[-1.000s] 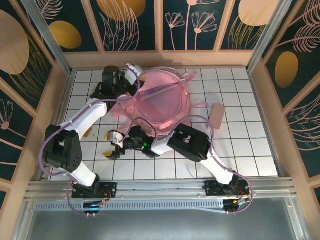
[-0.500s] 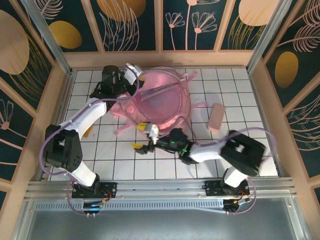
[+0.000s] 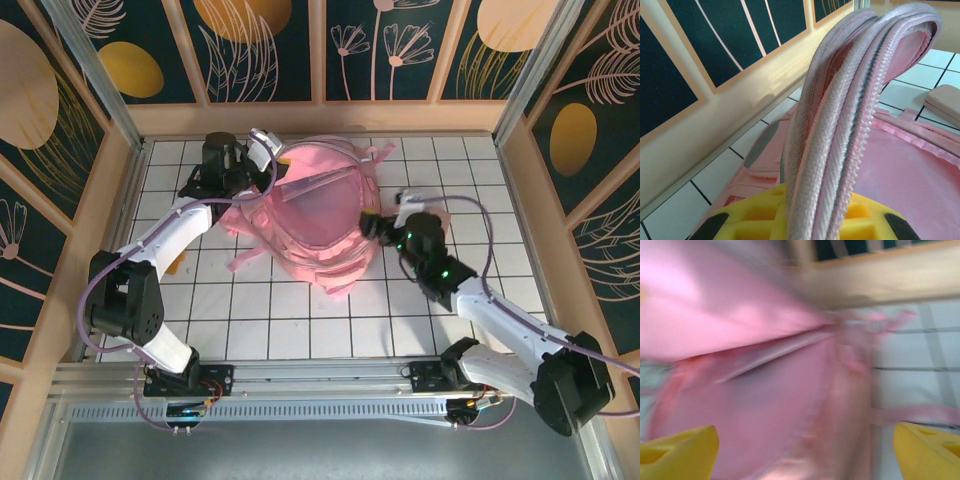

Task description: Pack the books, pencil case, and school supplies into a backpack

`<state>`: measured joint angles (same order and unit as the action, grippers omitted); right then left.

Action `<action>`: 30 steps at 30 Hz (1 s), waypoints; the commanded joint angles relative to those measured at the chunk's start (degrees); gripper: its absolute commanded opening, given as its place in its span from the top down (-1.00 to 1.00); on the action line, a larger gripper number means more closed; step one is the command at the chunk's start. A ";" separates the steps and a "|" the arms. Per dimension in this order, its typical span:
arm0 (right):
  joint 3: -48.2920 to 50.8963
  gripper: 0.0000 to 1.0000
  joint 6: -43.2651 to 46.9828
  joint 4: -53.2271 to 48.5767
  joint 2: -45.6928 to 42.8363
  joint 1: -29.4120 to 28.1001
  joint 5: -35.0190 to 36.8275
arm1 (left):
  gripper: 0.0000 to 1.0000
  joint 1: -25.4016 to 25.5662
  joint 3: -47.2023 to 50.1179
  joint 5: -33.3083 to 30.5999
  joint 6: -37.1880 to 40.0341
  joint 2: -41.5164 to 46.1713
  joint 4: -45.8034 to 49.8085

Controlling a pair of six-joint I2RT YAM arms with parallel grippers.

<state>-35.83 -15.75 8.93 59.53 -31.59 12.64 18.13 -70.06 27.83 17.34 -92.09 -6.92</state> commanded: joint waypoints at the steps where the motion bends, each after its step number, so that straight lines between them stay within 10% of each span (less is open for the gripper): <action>1: -6.44 -0.90 -14.12 -23.86 4.04 8.77 7.37 | 1.00 -0.31 -0.49 5.68 -3.62 4.92 -6.86; 10: -18.09 -0.98 -14.44 -37.93 23.21 22.66 0.26 | 1.00 -0.31 4.33 7.11 -5.57 7.52 -8.14; 30: -16.35 -0.71 -7.22 -32.04 38.23 24.58 -0.01 | 1.00 -0.29 4.49 8.85 -7.64 7.06 -8.88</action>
<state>-53.39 -24.08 -23.94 96.82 -7.75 10.37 17.89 -64.58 31.31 12.10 -87.90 -7.31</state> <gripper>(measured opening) 0.872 0.130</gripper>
